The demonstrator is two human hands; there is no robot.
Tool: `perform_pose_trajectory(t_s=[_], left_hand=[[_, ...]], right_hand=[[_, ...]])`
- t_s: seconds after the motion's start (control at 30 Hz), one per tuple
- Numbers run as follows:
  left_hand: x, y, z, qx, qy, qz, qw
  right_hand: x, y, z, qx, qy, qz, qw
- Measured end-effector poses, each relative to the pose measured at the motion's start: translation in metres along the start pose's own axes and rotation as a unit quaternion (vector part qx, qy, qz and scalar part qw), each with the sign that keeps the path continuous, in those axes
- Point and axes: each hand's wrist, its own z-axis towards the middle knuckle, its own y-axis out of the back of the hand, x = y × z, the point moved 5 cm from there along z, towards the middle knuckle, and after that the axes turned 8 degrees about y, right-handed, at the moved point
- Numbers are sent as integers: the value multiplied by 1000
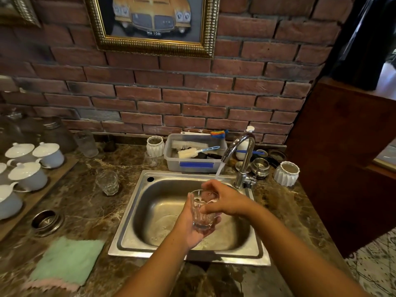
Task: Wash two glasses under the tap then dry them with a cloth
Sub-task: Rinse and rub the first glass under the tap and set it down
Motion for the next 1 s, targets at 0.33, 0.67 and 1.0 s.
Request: perform_pose_trajectory(t_s=[0.33, 0.67, 1.0], left_hand=[[13, 14, 16, -179, -74, 352, 916], [97, 22, 48, -185, -171, 781, 572], [121, 38, 78, -220, -182, 827, 483]], right_hand=[[-11, -2, -7, 216, -35, -287, 933], [-102, 55, -41, 116, -79, -323, 936], [-177, 155, -35, 62, -136, -406, 902]])
